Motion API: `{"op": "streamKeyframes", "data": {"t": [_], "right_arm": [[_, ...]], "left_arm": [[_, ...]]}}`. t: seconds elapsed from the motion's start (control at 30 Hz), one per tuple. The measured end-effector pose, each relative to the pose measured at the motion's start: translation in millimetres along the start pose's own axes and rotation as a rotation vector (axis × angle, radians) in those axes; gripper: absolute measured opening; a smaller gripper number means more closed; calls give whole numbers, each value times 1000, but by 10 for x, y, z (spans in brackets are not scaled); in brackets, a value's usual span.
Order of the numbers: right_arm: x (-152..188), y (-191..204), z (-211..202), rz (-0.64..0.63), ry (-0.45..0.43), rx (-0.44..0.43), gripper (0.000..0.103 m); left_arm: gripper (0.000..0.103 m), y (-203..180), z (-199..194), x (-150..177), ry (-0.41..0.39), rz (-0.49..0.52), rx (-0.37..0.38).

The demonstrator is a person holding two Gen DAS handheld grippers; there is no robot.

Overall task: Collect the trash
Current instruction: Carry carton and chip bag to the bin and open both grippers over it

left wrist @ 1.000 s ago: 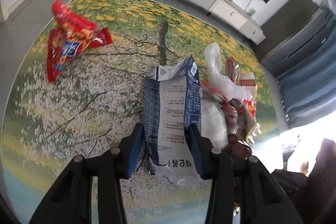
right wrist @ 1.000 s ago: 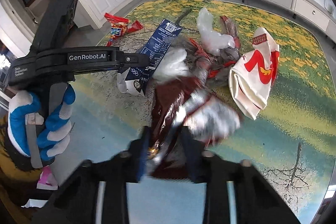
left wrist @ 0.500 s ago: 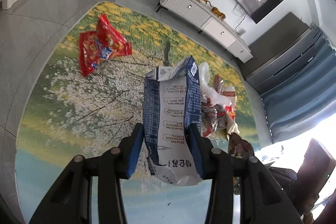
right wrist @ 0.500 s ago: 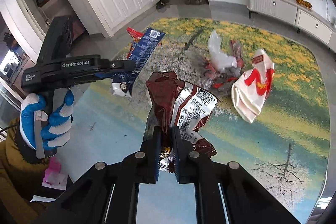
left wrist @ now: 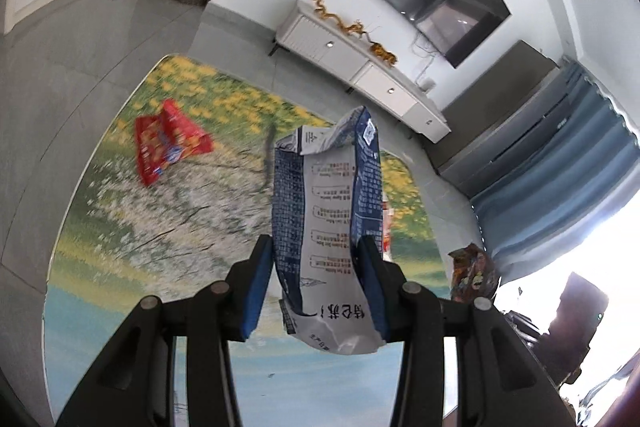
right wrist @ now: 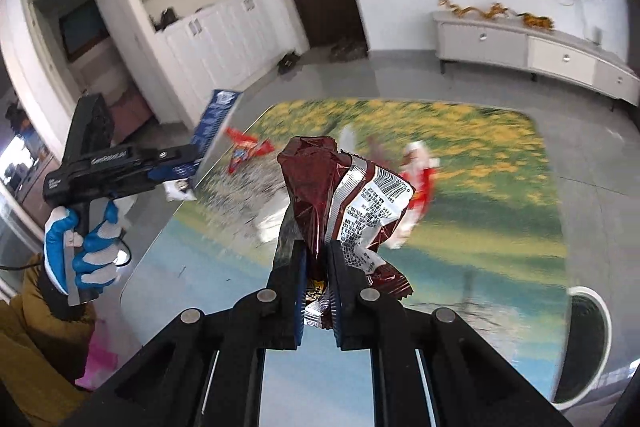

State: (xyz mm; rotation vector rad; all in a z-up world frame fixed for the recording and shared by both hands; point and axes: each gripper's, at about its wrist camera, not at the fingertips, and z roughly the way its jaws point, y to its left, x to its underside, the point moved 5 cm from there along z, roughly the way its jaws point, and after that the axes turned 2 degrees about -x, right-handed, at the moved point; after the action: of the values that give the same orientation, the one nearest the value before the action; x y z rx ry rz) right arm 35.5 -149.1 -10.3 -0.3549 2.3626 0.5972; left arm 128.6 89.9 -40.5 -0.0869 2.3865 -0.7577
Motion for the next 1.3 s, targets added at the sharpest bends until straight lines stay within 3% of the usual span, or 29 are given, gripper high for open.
{"op": "streamKeyframes", "data": {"t": [0.2, 0.4, 0.57, 0.83, 1.03, 1.2, 1.3], "right_arm": [[86, -693, -571, 105, -89, 104, 10], [351, -1401, -1072, 214, -153, 202, 10], [626, -1997, -1257, 290, -159, 261, 10], [1142, -2930, -1288, 477, -180, 260, 10], [1470, -3484, -1142, 590, -134, 253, 13], [1588, -3851, -963, 631, -94, 284, 13], [1653, -3998, -865, 647, -66, 301, 24]], "left_arm": [[41, -642, 176, 104, 44, 102, 50], [41, -1473, 670, 320, 138, 207, 109], [41, -2250, 1290, 567, 231, 313, 142], [41, -3337, 2405, 1152, 410, 399, 164], [41, -3706, 3128, 1556, 504, 426, 128], [42, -3877, 3582, 1742, 538, 432, 105], [42, -3911, 3845, 1837, 560, 420, 105]]}}
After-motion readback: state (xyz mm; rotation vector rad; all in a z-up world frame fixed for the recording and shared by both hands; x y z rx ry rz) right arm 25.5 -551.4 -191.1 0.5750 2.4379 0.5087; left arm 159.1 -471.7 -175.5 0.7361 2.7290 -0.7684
